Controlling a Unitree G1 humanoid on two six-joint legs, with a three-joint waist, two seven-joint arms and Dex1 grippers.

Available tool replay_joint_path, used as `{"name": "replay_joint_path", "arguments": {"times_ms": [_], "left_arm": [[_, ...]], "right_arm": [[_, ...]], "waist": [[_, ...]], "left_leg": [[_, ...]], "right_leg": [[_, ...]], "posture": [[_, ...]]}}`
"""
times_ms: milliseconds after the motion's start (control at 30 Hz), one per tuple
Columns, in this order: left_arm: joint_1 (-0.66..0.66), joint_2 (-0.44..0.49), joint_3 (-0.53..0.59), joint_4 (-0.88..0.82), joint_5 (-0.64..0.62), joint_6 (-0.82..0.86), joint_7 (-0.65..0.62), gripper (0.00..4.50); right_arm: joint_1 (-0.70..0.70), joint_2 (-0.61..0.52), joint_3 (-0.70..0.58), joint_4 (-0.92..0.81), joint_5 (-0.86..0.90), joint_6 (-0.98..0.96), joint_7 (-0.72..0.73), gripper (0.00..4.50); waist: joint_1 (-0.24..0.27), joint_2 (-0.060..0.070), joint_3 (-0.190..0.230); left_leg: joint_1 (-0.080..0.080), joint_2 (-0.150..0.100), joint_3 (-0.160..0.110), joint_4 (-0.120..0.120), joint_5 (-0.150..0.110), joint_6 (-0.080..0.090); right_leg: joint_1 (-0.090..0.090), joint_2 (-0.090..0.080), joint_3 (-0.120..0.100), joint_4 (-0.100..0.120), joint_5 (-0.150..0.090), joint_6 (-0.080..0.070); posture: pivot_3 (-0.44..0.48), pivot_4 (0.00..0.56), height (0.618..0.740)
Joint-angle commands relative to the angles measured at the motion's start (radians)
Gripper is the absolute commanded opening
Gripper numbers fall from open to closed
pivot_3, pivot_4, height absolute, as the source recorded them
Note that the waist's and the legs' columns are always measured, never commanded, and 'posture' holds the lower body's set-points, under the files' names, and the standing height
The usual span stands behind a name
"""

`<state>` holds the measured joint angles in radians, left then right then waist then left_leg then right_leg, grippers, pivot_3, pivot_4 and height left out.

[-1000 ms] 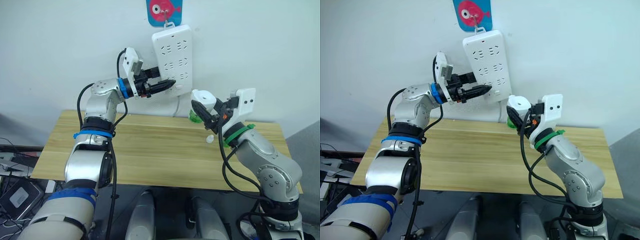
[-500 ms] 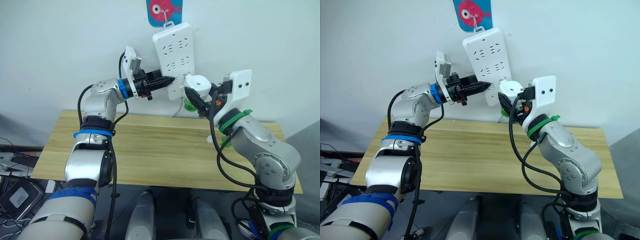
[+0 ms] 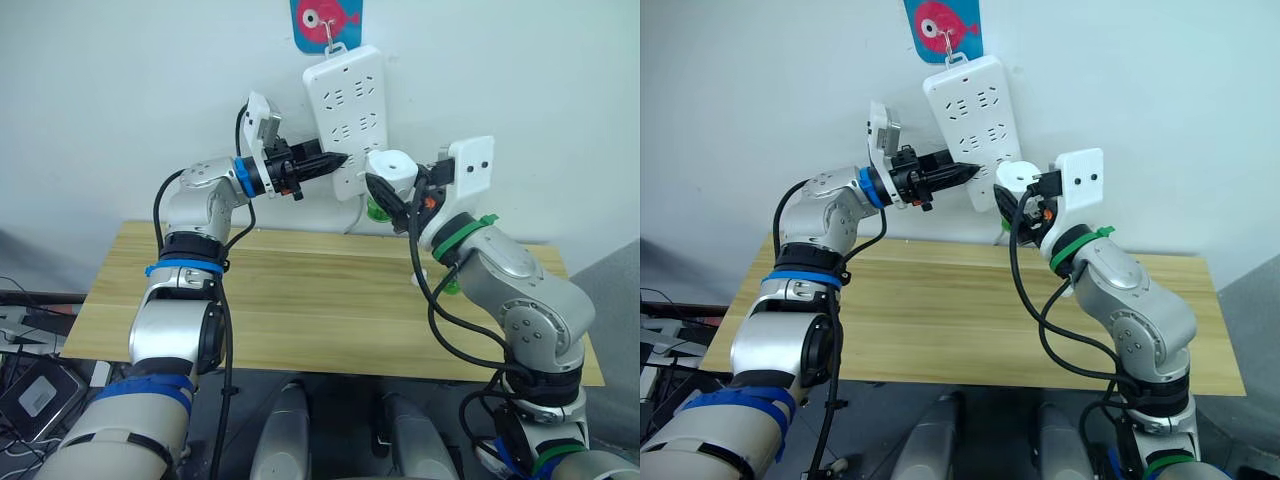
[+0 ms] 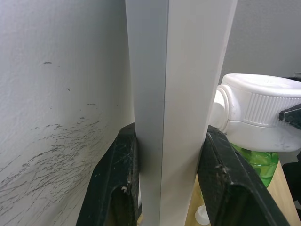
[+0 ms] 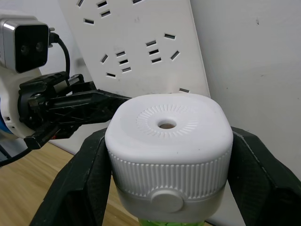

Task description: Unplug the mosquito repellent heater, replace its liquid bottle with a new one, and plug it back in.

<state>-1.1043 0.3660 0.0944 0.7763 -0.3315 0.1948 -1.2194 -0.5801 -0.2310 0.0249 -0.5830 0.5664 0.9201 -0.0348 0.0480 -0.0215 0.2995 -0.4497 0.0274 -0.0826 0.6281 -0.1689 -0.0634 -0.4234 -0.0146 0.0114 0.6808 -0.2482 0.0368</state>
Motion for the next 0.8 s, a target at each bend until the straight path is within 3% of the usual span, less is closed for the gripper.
{"name": "replay_joint_path", "arguments": {"times_ms": [33,200,400,633,800], "left_arm": [[0.008,-0.019,-0.019,-0.053,-0.012,0.014,-0.029,1.28],[0.019,-0.022,-0.024,-0.070,-0.010,0.020,-0.031,1.28],[0.027,-0.022,-0.027,-0.082,-0.014,0.034,-0.037,1.28],[0.042,-0.030,-0.031,-0.120,-0.021,0.059,-0.044,1.28],[0.054,-0.033,-0.033,-0.146,-0.027,0.075,-0.043,1.28]], "right_arm": [[-0.041,0.000,0.024,-0.001,-0.052,-0.032,0.012,3.00],[-0.057,-0.012,0.071,0.020,-0.138,-0.061,0.028,3.00],[-0.054,0.134,0.001,0.056,-0.105,-0.060,-0.020,3.00],[-0.085,0.037,0.127,0.117,-0.284,-0.073,-0.003,3.00],[-0.091,0.090,0.107,0.138,-0.276,-0.075,0.001,3.00]], "waist": [[0.000,0.000,0.000],[0.000,0.000,0.000],[-0.007,0.000,0.000],[-0.015,0.000,-0.002],[-0.017,0.000,-0.005]], "left_leg": [[0.000,0.000,0.000,0.000,0.000,0.000],[0.000,0.000,0.000,0.000,0.000,0.000],[0.000,0.000,0.000,0.000,0.000,0.000],[0.001,0.000,0.000,0.000,0.000,0.000],[0.001,0.000,0.000,0.000,0.000,0.000]], "right_leg": [[0.000,0.000,0.000,0.000,0.000,0.000],[0.000,0.000,0.000,0.000,0.000,0.000],[0.000,0.000,0.000,0.001,0.000,0.000],[0.000,0.000,0.000,0.001,0.000,0.000],[0.000,0.000,0.000,0.001,0.000,0.000]], "posture": [[0.190,0.235,0.740],[0.190,0.235,0.740],[0.192,0.233,0.740],[0.197,0.224,0.740],[0.199,0.215,0.740]]}}
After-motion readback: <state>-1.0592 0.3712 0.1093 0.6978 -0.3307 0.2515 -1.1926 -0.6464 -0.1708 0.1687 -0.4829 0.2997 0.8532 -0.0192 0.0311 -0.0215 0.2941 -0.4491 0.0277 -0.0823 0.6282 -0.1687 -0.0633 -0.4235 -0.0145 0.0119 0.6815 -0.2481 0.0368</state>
